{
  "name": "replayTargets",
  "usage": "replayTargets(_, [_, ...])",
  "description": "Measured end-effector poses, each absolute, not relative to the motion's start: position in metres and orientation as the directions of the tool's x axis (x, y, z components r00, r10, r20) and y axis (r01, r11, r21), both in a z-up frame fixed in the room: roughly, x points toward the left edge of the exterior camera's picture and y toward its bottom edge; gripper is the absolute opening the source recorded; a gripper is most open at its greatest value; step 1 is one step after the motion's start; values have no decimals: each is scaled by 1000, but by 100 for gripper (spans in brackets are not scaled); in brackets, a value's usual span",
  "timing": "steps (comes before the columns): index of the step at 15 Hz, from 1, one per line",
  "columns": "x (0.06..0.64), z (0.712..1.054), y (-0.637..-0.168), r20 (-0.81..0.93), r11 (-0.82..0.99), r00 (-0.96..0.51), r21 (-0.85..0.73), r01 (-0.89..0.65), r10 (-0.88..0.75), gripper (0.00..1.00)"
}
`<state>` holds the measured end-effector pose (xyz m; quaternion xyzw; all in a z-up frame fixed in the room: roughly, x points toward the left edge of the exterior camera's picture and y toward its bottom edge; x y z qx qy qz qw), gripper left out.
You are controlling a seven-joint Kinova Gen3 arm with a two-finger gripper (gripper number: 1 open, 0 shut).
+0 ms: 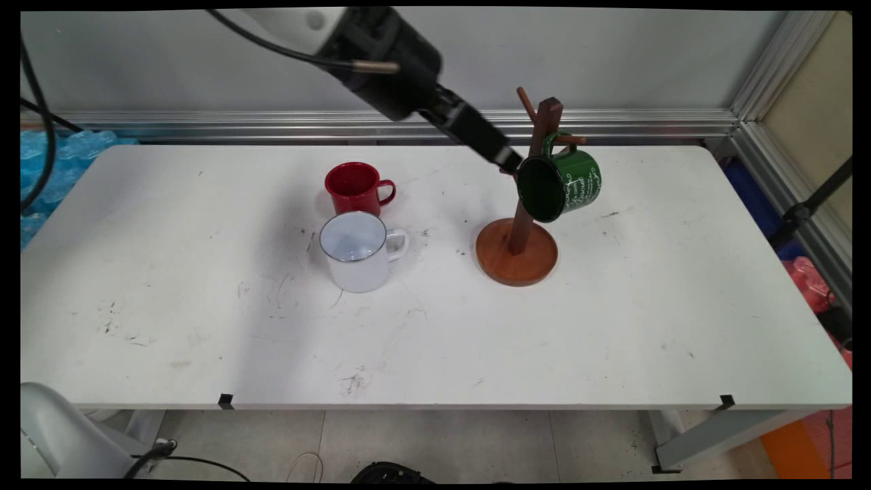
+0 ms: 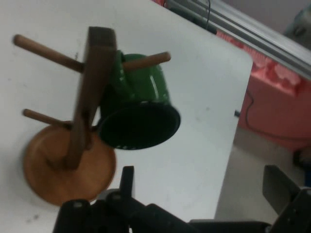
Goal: Pick up the green mug from the rack
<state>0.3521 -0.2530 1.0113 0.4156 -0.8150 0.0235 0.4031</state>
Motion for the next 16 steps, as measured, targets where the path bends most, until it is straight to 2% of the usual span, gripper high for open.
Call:
replayTargets(8, [297, 997, -260, 639, 520, -177, 399, -755, -748, 100])
replayTargets(16, [251, 970, -270, 588, 408, -75, 458, -790, -805, 100])
